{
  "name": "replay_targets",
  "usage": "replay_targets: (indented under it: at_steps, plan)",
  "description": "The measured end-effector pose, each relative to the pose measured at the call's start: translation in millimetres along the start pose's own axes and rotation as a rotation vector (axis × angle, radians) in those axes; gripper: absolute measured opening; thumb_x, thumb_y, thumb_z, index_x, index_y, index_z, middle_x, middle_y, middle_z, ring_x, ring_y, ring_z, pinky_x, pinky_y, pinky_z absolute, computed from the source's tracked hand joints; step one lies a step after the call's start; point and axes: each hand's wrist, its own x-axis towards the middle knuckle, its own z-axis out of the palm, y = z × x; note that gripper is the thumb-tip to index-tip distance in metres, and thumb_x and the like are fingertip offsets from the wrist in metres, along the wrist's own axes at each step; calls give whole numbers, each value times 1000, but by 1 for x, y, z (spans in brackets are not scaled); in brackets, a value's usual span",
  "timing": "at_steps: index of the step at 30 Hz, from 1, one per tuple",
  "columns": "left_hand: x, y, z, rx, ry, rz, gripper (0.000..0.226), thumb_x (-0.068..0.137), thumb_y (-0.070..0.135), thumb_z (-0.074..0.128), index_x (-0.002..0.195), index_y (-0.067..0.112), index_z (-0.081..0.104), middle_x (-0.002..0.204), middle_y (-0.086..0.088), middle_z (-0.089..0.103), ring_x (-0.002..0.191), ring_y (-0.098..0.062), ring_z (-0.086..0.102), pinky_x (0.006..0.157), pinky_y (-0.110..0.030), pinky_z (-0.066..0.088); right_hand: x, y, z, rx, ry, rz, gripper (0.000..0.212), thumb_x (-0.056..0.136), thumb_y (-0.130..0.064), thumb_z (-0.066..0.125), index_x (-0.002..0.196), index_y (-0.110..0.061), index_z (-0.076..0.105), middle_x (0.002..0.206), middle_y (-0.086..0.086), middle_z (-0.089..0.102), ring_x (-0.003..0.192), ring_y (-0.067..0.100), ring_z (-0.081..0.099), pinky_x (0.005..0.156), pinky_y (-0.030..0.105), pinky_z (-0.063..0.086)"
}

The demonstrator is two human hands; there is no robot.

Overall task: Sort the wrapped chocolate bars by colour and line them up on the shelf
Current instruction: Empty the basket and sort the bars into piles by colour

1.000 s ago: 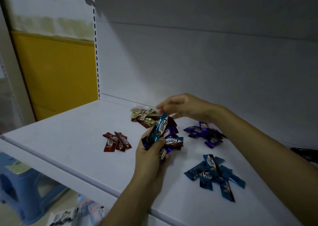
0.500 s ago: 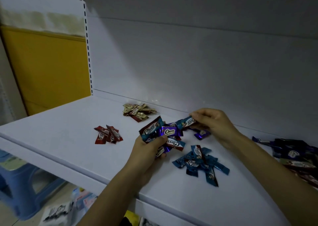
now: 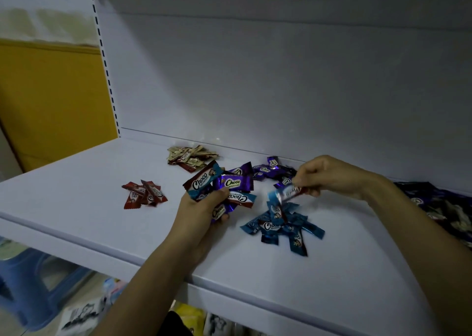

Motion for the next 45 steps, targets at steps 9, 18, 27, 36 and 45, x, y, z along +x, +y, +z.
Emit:
replay_targets:
  at_steps: [9,18,27,36,45]
  plan:
    - [-1,-9,1,233,-138,140,25,91,5,59,112,17,62,96,-5,75,87,-18,72,67,-26,57,2,-45,70,-140,363,-391,43,78,-57,53,118,-42,53,111,-17,56,97,-9,54,83,16,44]
    - [-2,-11,1,368,-218,302,32,92,-1,54,111,23,63,100,2,71,91,-13,70,67,-20,55,2,-52,108,-178,572,-642,5,87,-20,65,85,-24,66,87,-15,64,87,3,59,84,25,48]
    - [-1,-4,-4,117,-23,182,35,91,6,59,107,36,68,99,4,74,81,-16,71,52,-21,49,-4,-7,16,-120,13,-72,24,72,-41,67,90,-28,75,93,-11,72,89,0,65,79,21,43]
    - [-4,-2,-1,122,-102,155,34,88,2,61,106,29,68,97,1,74,79,-17,72,49,-20,50,11,-22,71,19,213,-285,42,71,-56,64,110,-40,58,96,-16,68,94,-3,63,76,15,53]
    - [-4,4,-2,-47,-102,44,32,86,4,61,110,24,69,97,-5,75,71,-13,70,43,-19,46,13,-28,81,212,438,-278,11,89,-22,63,82,-22,70,69,-9,70,60,3,63,53,15,49]
